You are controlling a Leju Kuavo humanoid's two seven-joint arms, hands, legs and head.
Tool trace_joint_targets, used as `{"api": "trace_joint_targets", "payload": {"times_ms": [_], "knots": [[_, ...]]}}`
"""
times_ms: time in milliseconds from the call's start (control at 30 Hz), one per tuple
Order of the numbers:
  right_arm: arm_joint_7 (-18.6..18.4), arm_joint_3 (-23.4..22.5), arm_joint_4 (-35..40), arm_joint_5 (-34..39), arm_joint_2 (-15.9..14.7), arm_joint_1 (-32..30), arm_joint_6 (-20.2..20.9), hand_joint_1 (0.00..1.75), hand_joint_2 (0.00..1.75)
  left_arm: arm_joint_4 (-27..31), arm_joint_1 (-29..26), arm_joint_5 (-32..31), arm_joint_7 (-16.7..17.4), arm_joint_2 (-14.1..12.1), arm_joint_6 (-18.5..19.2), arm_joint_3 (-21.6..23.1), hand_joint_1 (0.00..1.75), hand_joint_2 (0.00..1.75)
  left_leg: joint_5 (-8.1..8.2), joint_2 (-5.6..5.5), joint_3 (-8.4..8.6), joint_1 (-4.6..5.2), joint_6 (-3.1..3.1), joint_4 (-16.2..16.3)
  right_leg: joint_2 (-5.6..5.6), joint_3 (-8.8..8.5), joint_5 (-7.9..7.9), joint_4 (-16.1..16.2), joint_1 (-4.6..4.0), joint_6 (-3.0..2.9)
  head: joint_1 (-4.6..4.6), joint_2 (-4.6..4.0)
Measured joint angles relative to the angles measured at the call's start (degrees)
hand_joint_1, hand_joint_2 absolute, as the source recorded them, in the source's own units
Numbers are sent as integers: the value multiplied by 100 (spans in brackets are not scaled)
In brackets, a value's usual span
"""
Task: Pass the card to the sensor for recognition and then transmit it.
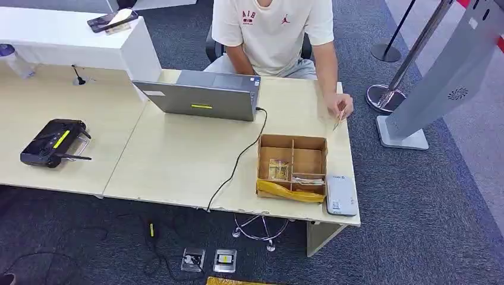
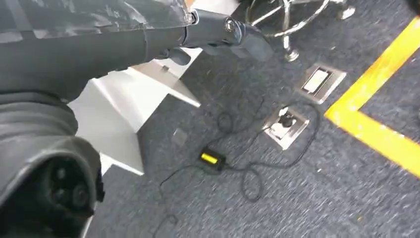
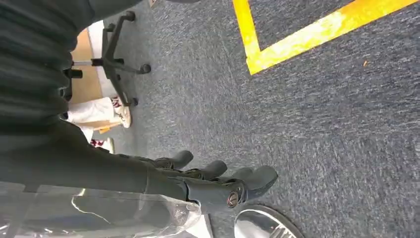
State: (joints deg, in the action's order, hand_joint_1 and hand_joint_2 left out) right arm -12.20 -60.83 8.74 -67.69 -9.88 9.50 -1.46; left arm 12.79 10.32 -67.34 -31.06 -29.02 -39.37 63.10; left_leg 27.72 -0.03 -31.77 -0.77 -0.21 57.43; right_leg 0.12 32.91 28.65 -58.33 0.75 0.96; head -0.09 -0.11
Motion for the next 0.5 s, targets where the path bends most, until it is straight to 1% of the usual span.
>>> {"api": "trace_joint_targets", "payload": {"times_ms": [167,233,267,367,500], "knots": [[-20,0,0,-94,9,0,-7,0,175,-83,-44,243,44,-232,277,-245,0,0,0,0,0,-1,0,0,0,-1,0,0,-1,0,0,0],[-15,0,0,-144,9,1,-4,0,175,-92,-60,271,44,-287,510,-328,0,0,0,0,0,-1,0,0,0,-1,0,0,-1,0,0,0],[9,0,0,-199,7,1,4,0,175,-96,-65,304,44,-295,679,-359,0,0,0,0,0,-1,0,0,0,-1,0,0,-1,0,-2,0],[103,0,0,-302,-18,4,44,0,175,-96,-87,315,44,-293,960,-446,0,0,0,0,-1,0,0,0,-1,-1,0,1,0,0,-2,0],[105,2,0,-400,-92,25,114,0,175,-96,-111,295,90,-225,1191,-505,0,0,1,0,-1,3,0,1,0,-2,0,2,3,0,0,0]]}}
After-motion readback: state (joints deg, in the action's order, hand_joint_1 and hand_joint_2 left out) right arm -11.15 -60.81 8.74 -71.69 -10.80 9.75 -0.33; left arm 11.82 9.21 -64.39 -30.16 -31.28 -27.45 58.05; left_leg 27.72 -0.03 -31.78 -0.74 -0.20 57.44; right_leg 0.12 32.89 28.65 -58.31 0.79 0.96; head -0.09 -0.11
